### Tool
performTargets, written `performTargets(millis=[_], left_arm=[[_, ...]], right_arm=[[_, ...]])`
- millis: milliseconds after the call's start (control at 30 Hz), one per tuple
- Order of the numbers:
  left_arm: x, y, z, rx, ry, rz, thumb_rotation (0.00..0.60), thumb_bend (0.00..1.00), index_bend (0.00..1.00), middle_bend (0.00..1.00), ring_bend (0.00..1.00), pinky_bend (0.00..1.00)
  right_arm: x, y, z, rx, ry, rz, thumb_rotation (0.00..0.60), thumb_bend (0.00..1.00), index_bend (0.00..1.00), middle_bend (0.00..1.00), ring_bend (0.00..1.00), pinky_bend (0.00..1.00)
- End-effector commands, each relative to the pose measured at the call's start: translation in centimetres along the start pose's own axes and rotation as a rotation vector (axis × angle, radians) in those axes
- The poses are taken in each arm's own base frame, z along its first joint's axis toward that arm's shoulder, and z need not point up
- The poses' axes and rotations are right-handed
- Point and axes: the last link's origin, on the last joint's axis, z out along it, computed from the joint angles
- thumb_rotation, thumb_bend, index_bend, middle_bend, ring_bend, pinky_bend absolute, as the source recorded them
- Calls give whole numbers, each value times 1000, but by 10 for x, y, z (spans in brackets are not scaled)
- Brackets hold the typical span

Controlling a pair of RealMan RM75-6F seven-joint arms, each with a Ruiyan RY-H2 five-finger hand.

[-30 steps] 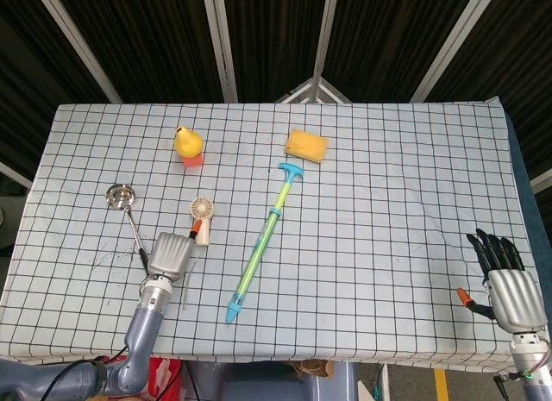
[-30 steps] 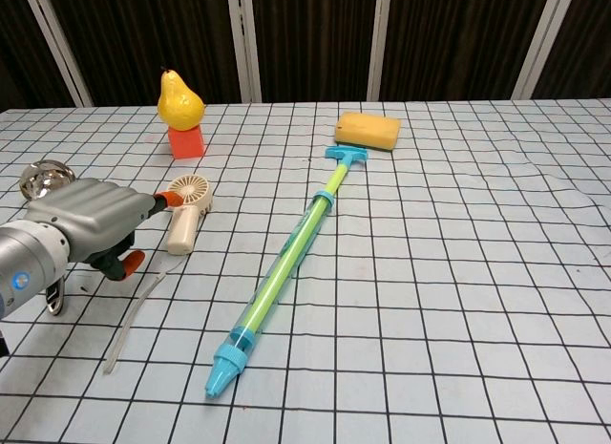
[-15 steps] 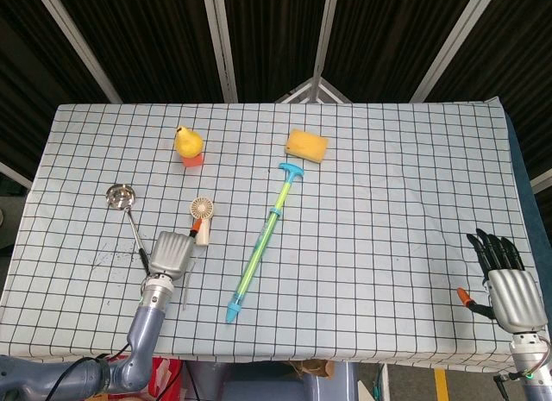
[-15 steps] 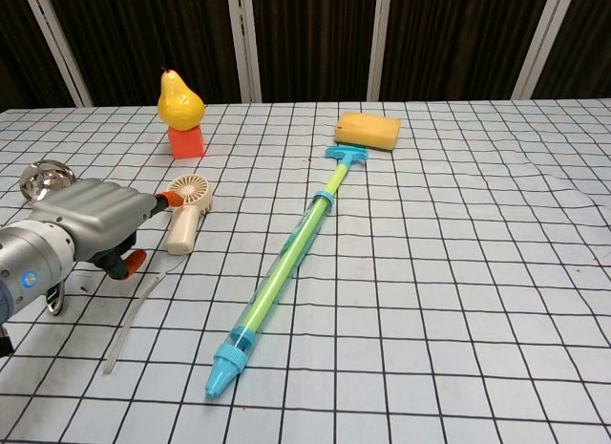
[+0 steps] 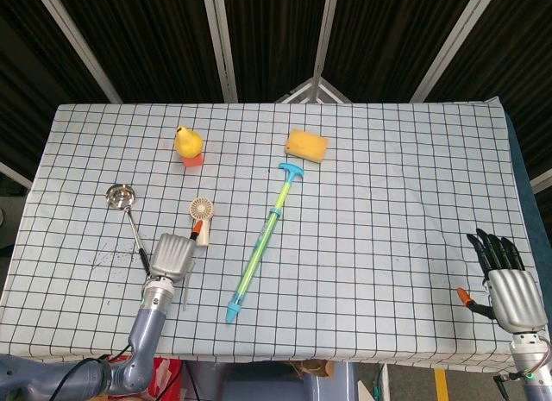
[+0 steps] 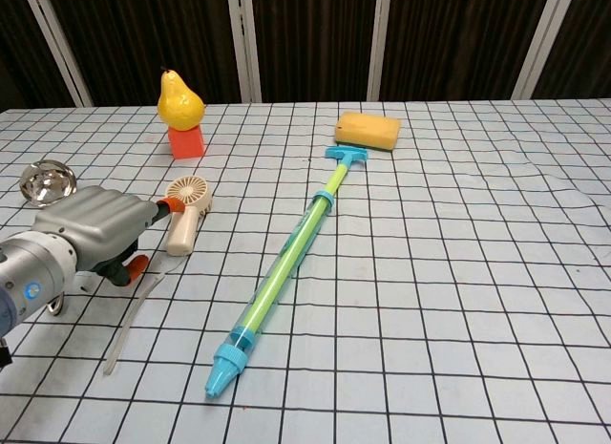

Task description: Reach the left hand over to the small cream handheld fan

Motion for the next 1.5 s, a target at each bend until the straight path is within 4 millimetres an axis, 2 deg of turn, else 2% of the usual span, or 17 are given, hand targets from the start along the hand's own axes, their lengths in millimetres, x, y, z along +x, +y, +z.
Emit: performTargets(millis=[33, 667, 833, 1067, 1167, 1267, 1333, 1400, 1500], left_arm=[[-2, -1, 0, 1, -5, 5, 600, 695, 120, 898, 645, 591], [-15, 2, 3, -6, -35, 35, 600, 695, 123, 899, 645, 591], [-4, -1, 4, 3, 13, -5, 600, 693, 121, 898, 645, 591], [29, -14, 3, 18, 169, -128, 600, 632, 91, 840, 580, 562], [43, -22, -3, 20, 223, -175, 600, 567, 72, 779, 523, 480], [52, -32, -15, 14, 272, -201, 600, 516, 32, 660, 413, 362], [55, -41, -25, 13, 291, -213, 600, 475, 6, 547, 320, 268], [55, -50, -35, 11, 302, -222, 600, 404, 0, 357, 190, 115], [51, -70, -55, 23, 301, -227, 600, 283, 0, 127, 30, 1]], right_arm=[[0, 0, 0, 0, 0, 0, 600, 279, 63, 0, 0, 0], [0, 0, 0, 0, 1, 1, 600, 279, 63, 0, 0, 0], [0, 0, 0, 0, 1, 1, 600, 279, 63, 0, 0, 0], [0, 0, 0, -1, 2, -1, 600, 279, 62, 0, 0, 0], [0, 0, 0, -1, 2, -1, 600, 279, 63, 0, 0, 0], [0, 0, 0, -1, 2, -2, 600, 279, 63, 0, 0, 0], [0, 0, 0, -1, 2, -3, 600, 279, 63, 0, 0, 0], [0, 0, 0, -1, 3, -3, 600, 279, 63, 0, 0, 0], [0, 0, 0, -1, 4, -5, 600, 279, 63, 0, 0, 0]])
